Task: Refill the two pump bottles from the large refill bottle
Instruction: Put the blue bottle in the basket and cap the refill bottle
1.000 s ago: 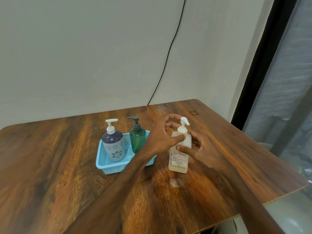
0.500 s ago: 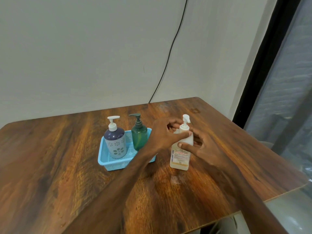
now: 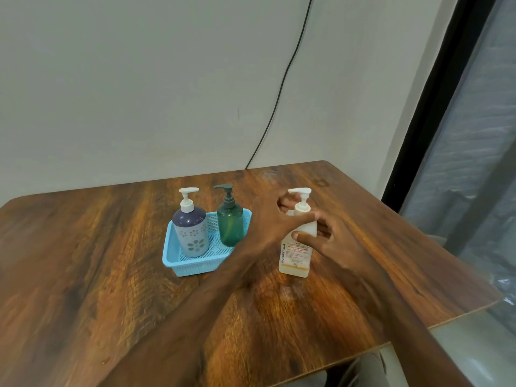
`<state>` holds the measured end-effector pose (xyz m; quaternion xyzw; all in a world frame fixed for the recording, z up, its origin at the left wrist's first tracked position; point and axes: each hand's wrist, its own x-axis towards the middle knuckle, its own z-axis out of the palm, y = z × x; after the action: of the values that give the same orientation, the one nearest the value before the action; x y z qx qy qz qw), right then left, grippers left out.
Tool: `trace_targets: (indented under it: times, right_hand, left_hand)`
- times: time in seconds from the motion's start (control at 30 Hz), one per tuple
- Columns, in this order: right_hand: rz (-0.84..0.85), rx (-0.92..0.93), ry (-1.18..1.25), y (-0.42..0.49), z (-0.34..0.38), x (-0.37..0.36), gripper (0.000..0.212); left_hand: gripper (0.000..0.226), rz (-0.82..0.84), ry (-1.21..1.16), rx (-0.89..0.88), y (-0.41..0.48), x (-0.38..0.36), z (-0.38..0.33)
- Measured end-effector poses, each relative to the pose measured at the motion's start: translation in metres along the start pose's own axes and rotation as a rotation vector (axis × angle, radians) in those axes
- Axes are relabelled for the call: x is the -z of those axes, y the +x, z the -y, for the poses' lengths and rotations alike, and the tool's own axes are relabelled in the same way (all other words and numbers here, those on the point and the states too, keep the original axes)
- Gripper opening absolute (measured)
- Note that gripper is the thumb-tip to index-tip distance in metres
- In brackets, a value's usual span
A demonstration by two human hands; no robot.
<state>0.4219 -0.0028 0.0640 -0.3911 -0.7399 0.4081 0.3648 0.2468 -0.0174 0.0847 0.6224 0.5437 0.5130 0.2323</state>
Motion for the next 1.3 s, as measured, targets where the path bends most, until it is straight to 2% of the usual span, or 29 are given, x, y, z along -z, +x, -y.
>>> trace_targets:
  times: [0.1, 0.2, 0.3, 0.37, 0.47, 0.6, 0.77, 0.9, 1.13, 1.3]
  right_hand:
    - [0.011, 0.007, -0.004, 0.000, 0.001, 0.000, 0.053]
    - [0.000, 0.005, -0.008, -0.001, 0.001, 0.000, 0.057]
    - [-0.004, 0.010, -0.002, -0.003, 0.002, -0.001, 0.047]
    - [-0.003, 0.000, 0.004, -0.003, 0.003, -0.001, 0.045]
    - [0.008, 0.011, -0.008, -0.002, 0.002, 0.000, 0.050]
    - [0.001, 0.016, -0.018, -0.003, -0.003, 0.000, 0.054]
    - [-0.004, -0.005, -0.009, 0.000, -0.006, 0.001, 0.056]
    - [0.002, -0.001, -0.017, 0.002, -0.006, 0.002, 0.059]
    - [0.043, 0.002, -0.018, 0.002, -0.003, 0.007, 0.058]
    - [0.035, -0.031, 0.011, -0.004, -0.001, 0.005, 0.061]
  left_hand:
    - [0.044, 0.081, 0.053, -0.021, 0.007, 0.007, 0.000]
    - [0.052, 0.192, 0.034, -0.027, 0.008, 0.004, -0.003]
    - [0.068, 0.111, 0.117, -0.014, 0.002, -0.003, -0.005]
    - [0.056, 0.019, 0.071, -0.029, 0.002, -0.004, -0.001]
    - [0.041, 0.034, 0.024, -0.039, 0.008, 0.000, 0.004]
    - [0.046, 0.092, 0.030, -0.078, 0.014, 0.002, 0.002]
    - [0.039, 0.013, 0.129, -0.070, 0.009, -0.005, 0.009]
    - [0.023, 0.094, 0.133, -0.170, 0.009, -0.001, 0.010]
    - [0.026, 0.247, 0.130, -0.196, 0.023, 0.011, 0.014]
    - [0.025, 0.230, 0.134, -0.225, 0.018, 0.012, 0.014]
